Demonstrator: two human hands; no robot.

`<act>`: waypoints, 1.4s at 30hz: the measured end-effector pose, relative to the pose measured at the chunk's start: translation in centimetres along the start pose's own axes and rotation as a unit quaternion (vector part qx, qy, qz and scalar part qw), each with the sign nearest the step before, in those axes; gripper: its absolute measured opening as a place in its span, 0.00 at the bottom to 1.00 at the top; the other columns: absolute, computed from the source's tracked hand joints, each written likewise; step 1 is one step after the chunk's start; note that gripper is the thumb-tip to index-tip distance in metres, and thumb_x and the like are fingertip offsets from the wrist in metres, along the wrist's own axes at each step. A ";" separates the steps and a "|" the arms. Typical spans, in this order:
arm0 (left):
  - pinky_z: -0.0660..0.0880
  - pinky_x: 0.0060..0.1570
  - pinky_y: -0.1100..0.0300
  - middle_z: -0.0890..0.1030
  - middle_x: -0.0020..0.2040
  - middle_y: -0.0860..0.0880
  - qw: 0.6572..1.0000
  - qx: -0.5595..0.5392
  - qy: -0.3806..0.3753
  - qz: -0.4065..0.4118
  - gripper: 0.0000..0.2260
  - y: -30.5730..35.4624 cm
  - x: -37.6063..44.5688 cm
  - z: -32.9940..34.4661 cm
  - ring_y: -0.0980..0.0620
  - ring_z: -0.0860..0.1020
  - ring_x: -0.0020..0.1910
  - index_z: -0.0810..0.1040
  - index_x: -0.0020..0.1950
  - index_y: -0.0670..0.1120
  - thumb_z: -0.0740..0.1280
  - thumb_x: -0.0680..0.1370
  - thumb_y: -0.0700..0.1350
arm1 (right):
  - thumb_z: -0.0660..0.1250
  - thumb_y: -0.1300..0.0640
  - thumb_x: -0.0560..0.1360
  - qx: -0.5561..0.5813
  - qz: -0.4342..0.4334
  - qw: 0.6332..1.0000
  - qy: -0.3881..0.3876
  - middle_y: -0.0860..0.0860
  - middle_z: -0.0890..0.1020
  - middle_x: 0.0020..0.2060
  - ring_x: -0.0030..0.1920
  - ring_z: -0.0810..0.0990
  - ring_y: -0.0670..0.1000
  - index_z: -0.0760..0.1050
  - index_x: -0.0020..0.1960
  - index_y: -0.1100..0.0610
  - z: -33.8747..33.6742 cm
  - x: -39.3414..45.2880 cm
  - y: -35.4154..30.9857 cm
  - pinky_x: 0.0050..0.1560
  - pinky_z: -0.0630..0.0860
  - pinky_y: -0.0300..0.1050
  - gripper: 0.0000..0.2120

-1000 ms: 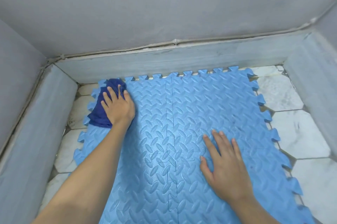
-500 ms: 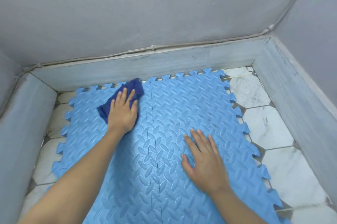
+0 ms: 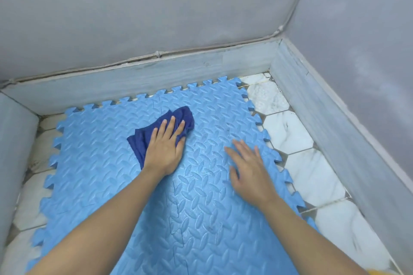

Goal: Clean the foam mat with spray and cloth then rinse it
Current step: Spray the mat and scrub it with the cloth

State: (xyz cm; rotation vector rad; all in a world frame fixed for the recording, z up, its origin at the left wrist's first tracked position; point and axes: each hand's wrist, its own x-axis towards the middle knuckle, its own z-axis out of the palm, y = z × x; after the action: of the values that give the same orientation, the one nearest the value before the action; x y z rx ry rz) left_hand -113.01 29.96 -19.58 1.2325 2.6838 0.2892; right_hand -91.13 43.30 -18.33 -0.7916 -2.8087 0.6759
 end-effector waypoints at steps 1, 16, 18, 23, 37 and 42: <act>0.42 0.76 0.51 0.47 0.79 0.53 1.000 -0.008 0.001 -0.004 0.26 -0.2 0.0 0.0 0.51 0.44 0.78 0.50 0.78 0.57 0.41 0.80 0.58 | 0.60 0.58 0.75 -0.033 0.037 0.998 0.024 0.56 0.68 0.73 0.75 0.64 0.56 0.70 0.71 0.57 -0.9 -1.3 1.5 0.75 0.51 0.59 0.24; 0.45 0.75 0.50 0.53 0.79 0.51 0.950 0.022 -0.052 0.308 0.24 12.1 -2.6 3.4 0.50 0.50 0.78 0.56 0.77 0.57 0.46 0.81 0.56 | 0.42 0.50 0.80 -0.084 0.229 0.967 0.079 0.55 0.65 0.75 0.75 0.62 0.56 0.60 0.76 0.58 -0.6 -8.9 5.6 0.75 0.57 0.56 0.28; 0.41 0.75 0.52 0.49 0.79 0.53 0.972 0.000 -0.052 0.230 0.23 12.2 1.2 2.8 0.52 0.45 0.78 0.52 0.78 0.58 0.46 0.82 0.56 | 0.44 0.51 0.80 -0.070 0.224 0.968 0.087 0.55 0.65 0.75 0.76 0.61 0.54 0.59 0.77 0.59 -0.5 -9.0 5.7 0.76 0.55 0.53 0.27; 0.40 0.75 0.49 0.46 0.80 0.50 0.999 -0.036 -0.036 -0.011 0.24 10.1 10.8 0.8 0.48 0.43 0.78 0.50 0.79 0.55 0.45 0.82 0.56 | 0.42 0.51 0.80 -0.070 0.219 0.968 0.102 0.55 0.67 0.74 0.75 0.62 0.55 0.61 0.75 0.61 -0.5 -9.2 5.6 0.76 0.58 0.53 0.28; 0.41 0.75 0.50 0.48 0.79 0.52 0.973 0.030 -0.062 0.219 0.24 14.4 7.8 2.3 0.50 0.45 0.78 0.50 0.78 0.58 0.48 0.82 0.55 | 0.48 0.57 0.80 -0.114 0.206 0.965 0.112 0.58 0.72 0.70 0.72 0.68 0.58 0.66 0.73 0.63 0.0 -9.3 6.4 0.72 0.64 0.56 0.24; 0.40 0.75 0.49 0.45 0.80 0.50 0.993 0.008 -0.073 0.093 0.24 16.8 12.1 2.3 0.47 0.43 0.78 0.49 0.79 0.55 0.47 0.82 0.54 | 0.48 0.56 0.80 -0.082 0.207 0.967 0.125 0.57 0.72 0.71 0.73 0.67 0.57 0.65 0.74 0.61 -0.4 -9.1 6.1 0.73 0.63 0.56 0.24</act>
State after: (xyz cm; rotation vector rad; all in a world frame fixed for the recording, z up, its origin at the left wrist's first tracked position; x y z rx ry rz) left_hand -107.97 50.10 -18.62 1.4513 2.4575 0.1940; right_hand -80.47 43.28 -20.98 -1.4112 -2.5110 0.3589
